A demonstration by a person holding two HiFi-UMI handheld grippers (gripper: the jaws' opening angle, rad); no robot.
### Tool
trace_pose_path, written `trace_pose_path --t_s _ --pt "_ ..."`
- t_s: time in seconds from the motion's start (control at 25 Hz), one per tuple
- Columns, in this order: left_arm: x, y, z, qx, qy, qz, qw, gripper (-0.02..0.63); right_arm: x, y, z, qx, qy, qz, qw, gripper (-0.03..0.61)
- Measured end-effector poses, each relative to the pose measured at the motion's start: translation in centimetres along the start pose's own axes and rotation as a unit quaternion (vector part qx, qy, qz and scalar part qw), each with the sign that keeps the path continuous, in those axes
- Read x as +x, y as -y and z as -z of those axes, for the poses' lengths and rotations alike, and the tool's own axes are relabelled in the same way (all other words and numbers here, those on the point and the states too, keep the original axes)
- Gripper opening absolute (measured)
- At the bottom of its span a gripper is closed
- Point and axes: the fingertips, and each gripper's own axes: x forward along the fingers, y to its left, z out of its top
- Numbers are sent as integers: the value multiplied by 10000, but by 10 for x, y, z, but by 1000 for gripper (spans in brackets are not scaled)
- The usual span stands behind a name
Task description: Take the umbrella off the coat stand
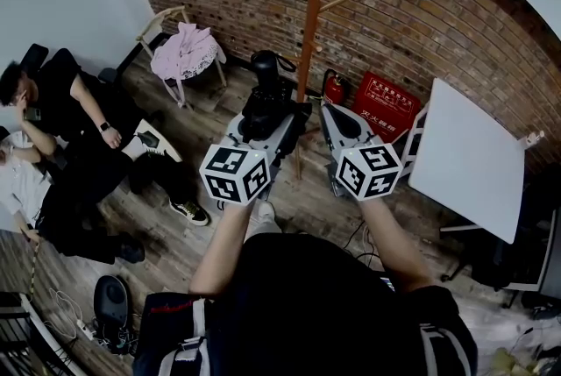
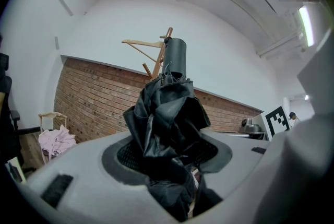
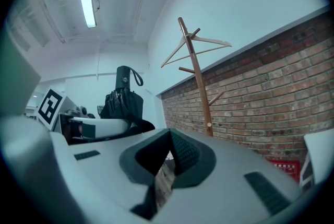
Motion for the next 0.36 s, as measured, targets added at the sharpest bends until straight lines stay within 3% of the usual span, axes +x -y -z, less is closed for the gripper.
trace_pose_path --t_s 0.36 --pt "4 11 -1 83 11 36 10000 244 -7 9 -3 29 81 20 10000 28"
